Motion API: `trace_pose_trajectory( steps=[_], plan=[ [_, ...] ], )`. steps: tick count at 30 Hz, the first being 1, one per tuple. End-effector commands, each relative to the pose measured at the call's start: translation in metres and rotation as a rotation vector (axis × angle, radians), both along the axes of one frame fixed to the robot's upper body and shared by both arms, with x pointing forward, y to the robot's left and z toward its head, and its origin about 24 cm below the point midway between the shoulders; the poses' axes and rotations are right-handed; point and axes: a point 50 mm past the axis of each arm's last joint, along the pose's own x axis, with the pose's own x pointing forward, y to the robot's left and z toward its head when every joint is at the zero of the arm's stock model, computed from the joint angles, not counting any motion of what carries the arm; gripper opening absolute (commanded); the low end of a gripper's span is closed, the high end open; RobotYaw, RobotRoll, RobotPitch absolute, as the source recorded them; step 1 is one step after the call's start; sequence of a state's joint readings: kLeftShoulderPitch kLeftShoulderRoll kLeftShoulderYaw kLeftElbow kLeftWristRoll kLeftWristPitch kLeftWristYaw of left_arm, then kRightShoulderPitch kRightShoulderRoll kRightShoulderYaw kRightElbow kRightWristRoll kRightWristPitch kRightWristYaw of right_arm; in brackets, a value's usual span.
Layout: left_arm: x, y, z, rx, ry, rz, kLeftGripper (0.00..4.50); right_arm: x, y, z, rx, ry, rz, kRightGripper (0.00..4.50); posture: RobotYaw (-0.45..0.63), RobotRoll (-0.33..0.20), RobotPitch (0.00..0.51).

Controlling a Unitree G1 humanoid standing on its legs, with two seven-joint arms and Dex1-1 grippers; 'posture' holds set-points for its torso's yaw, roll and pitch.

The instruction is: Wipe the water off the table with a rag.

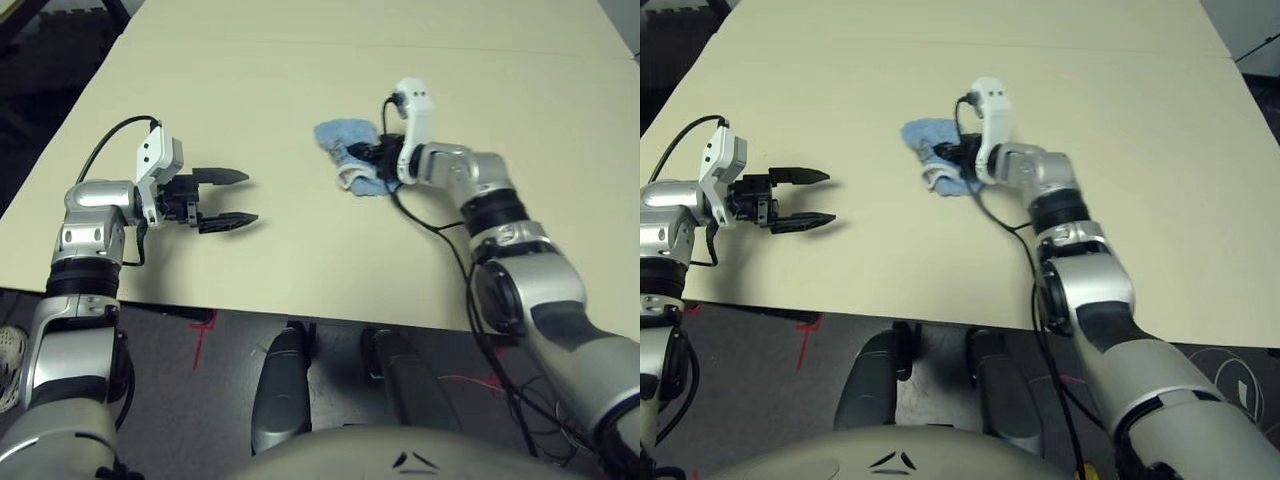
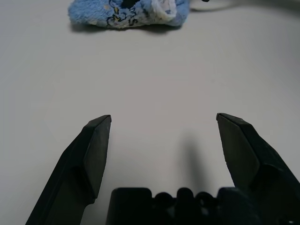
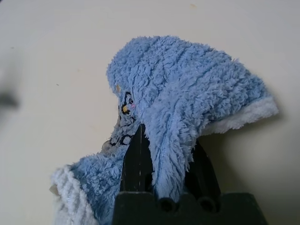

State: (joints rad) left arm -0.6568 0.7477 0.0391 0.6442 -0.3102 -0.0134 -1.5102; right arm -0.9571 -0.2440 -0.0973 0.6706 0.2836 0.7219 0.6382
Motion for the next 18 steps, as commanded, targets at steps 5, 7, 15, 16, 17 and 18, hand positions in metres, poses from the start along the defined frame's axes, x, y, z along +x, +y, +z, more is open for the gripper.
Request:
trace_pose_trajectory(
  steps=[5, 7, 15, 16, 17, 18],
  plan=[
    [0.004, -0.002, -0.002, 0.012, 0.002, -0.007, 4.50, -0.022, -0.039, 0.038, 0.152, -0.047, -0.001, 0.20, 0.07, 0.000, 0.231],
    [0.005, -0.002, -0.002, 0.010, 0.001, -0.008, 4.50, -0.028, -0.052, 0.057, 0.181, -0.075, 0.004, 0.20, 0.07, 0.000, 0.230],
    [0.007, -0.004, -0.003, 0.001, -0.002, -0.010, 4.50, -0.056, -0.121, 0.082, 0.016, -0.075, -0.110, 0.20, 0.05, 0.000, 0.233],
    [0.008, -0.004, -0.003, -0.002, -0.002, -0.011, 4.50, -0.060, -0.128, 0.080, -0.003, -0.064, -0.123, 0.20, 0.04, 0.000, 0.233],
    [0.008, -0.005, -0.003, -0.004, -0.003, -0.013, 4.50, -0.064, -0.136, 0.077, -0.019, -0.048, -0.139, 0.20, 0.04, 0.000, 0.233],
    [0.008, -0.006, -0.002, -0.006, -0.003, -0.014, 4.50, -0.067, -0.142, 0.072, -0.041, -0.029, -0.157, 0.20, 0.04, 0.000, 0.234]
  ],
)
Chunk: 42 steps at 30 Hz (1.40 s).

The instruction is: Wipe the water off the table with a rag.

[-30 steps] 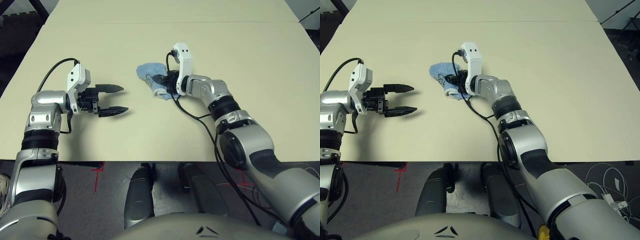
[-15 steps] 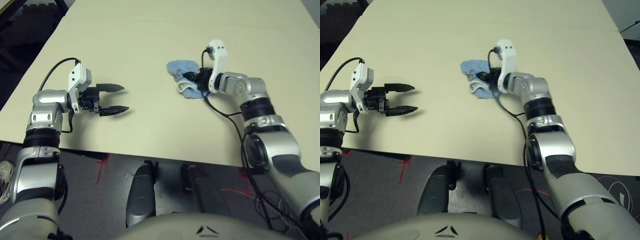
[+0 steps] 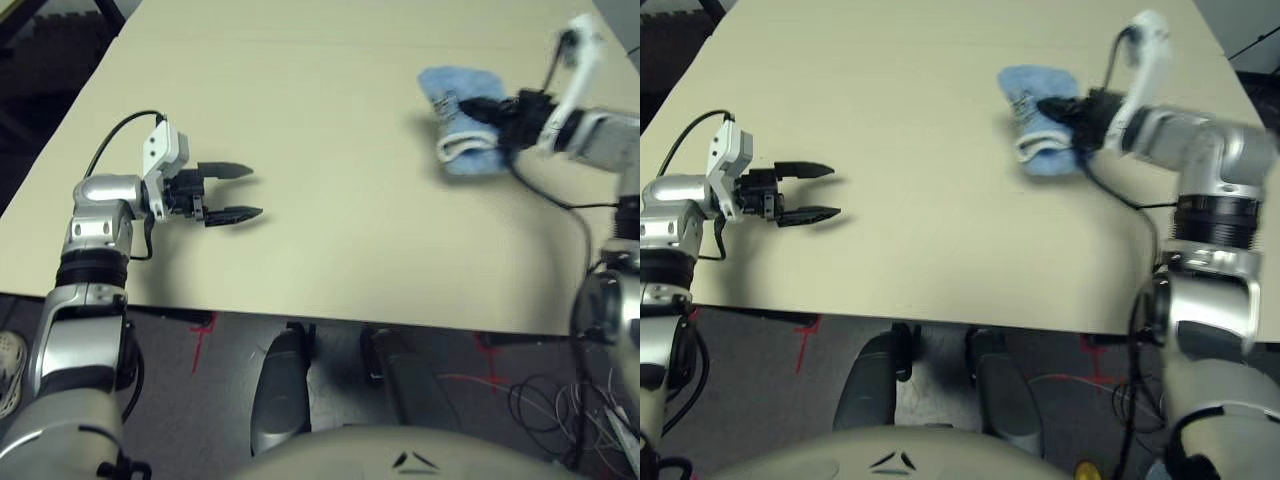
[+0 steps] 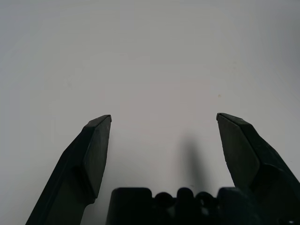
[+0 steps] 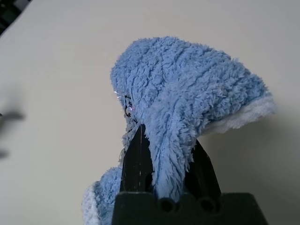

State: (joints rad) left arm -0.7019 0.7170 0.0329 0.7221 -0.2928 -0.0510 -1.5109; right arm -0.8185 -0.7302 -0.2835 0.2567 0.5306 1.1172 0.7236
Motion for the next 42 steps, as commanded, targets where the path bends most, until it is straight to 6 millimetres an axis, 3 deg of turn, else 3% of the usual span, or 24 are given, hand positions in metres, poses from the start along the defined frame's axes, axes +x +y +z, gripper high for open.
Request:
trace_pose_trajectory(
  steps=[1, 7, 8, 12, 18, 24, 27, 35, 42],
  plan=[
    [0.001, -0.002, 0.000, 0.009, 0.000, -0.014, 4.50, -0.010, -0.011, -0.013, -0.050, 0.061, -0.010, 0.20, 0.04, 0.000, 0.234],
    [0.003, -0.004, 0.000, 0.004, 0.000, -0.017, 4.50, -0.013, -0.014, -0.049, -0.123, 0.150, -0.059, 0.20, 0.03, 0.000, 0.234],
    [0.003, -0.005, 0.000, 0.004, -0.001, -0.017, 4.50, -0.013, -0.014, -0.055, -0.142, 0.163, -0.068, 0.93, 0.03, 0.000, 0.234],
    [0.004, -0.005, 0.001, -0.002, -0.003, -0.013, 4.50, -0.013, -0.019, -0.069, -0.230, 0.192, -0.105, 2.32, 0.03, 0.000, 0.235],
    [0.007, -0.003, 0.006, -0.070, -0.036, 0.049, 4.50, -0.012, -0.040, -0.055, -0.361, 0.073, -0.185, 4.47, 0.03, 0.000, 0.237],
    [0.025, 0.002, 0.026, -0.319, -0.151, 0.301, 4.50, -0.008, -0.058, -0.028, -0.302, -0.170, -0.296, 4.47, 0.02, 0.000, 0.226],
    [0.035, 0.014, 0.034, -0.443, -0.224, 0.516, 4.50, -0.005, -0.073, -0.018, -0.258, -0.307, -0.428, 4.47, 0.03, 0.000, 0.222],
    [0.036, 0.060, 0.039, -0.576, -0.360, 0.997, 4.50, -0.006, -0.104, -0.028, -0.256, -0.452, -0.604, 4.47, 0.05, 0.000, 0.207],
    [0.026, 0.077, 0.018, -0.519, -0.334, 1.118, 4.50, -0.012, -0.118, -0.044, -0.241, -0.486, -0.701, 4.47, 0.06, 0.000, 0.197]
  ],
)
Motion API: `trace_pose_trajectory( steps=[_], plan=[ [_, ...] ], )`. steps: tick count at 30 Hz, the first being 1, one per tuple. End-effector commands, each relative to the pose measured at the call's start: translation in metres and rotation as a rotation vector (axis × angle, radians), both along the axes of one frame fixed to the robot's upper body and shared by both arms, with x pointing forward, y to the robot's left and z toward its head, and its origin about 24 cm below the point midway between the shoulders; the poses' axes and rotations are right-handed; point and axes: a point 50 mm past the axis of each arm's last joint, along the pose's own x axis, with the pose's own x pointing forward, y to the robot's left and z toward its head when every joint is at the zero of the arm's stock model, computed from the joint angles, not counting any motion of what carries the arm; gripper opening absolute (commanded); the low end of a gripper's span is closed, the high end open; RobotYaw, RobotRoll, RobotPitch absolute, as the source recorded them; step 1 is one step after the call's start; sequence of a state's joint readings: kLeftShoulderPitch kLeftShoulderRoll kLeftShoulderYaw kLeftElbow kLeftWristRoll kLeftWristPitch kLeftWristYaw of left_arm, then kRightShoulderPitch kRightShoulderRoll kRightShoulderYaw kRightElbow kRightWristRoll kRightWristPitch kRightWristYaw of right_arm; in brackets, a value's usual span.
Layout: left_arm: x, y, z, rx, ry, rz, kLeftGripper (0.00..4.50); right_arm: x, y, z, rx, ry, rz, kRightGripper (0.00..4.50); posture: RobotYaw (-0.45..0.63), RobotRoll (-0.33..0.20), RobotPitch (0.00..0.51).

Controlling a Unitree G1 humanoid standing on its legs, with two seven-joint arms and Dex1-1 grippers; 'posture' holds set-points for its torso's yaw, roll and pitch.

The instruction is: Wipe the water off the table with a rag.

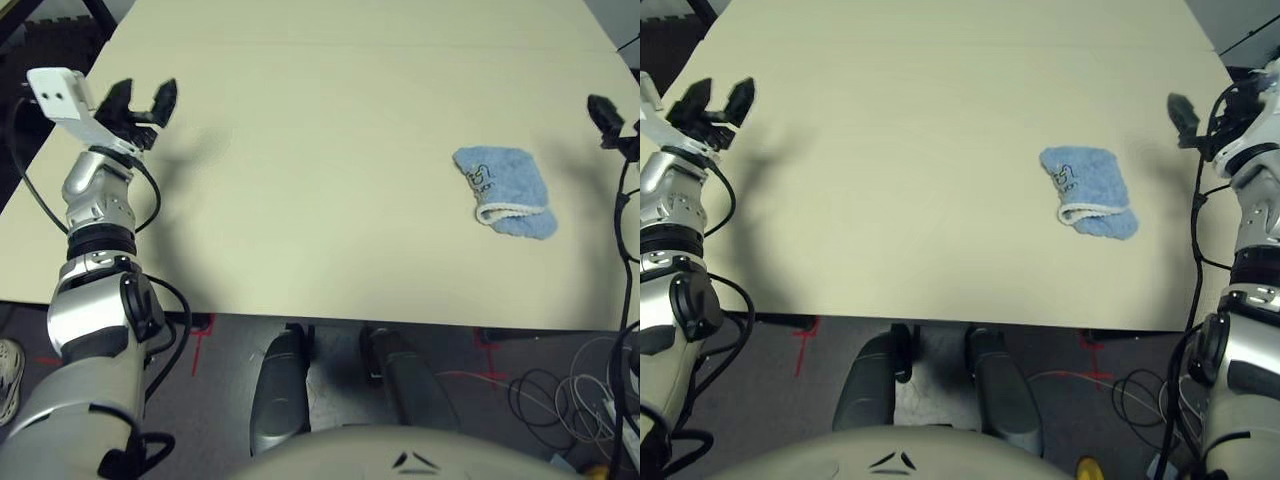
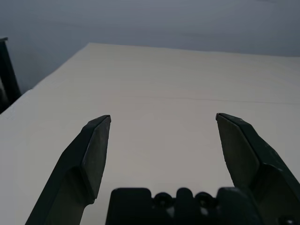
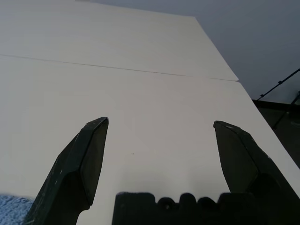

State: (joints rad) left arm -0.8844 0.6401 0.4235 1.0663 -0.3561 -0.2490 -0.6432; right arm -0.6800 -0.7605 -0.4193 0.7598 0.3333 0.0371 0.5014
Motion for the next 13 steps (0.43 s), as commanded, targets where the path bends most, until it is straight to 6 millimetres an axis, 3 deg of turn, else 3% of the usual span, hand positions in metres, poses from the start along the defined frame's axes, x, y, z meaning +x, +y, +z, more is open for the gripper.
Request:
trace_pose_trajectory(
  steps=[1, 13],
  plan=[
    [-0.0064, 0.0091, -0.0212, 0.017, 0.088, 0.047, 4.50, -0.0062, -0.0117, -0.0092, 0.027, -0.025, -0.067, 4.47, 0.06, 0.000, 0.196],
    [-0.0029, 0.0059, -0.0252, 0.045, 0.143, 0.034, 4.50, -0.0120, -0.0198, -0.0144, 0.078, -0.050, -0.117, 4.47, 0.03, 0.000, 0.203]
  ],
)
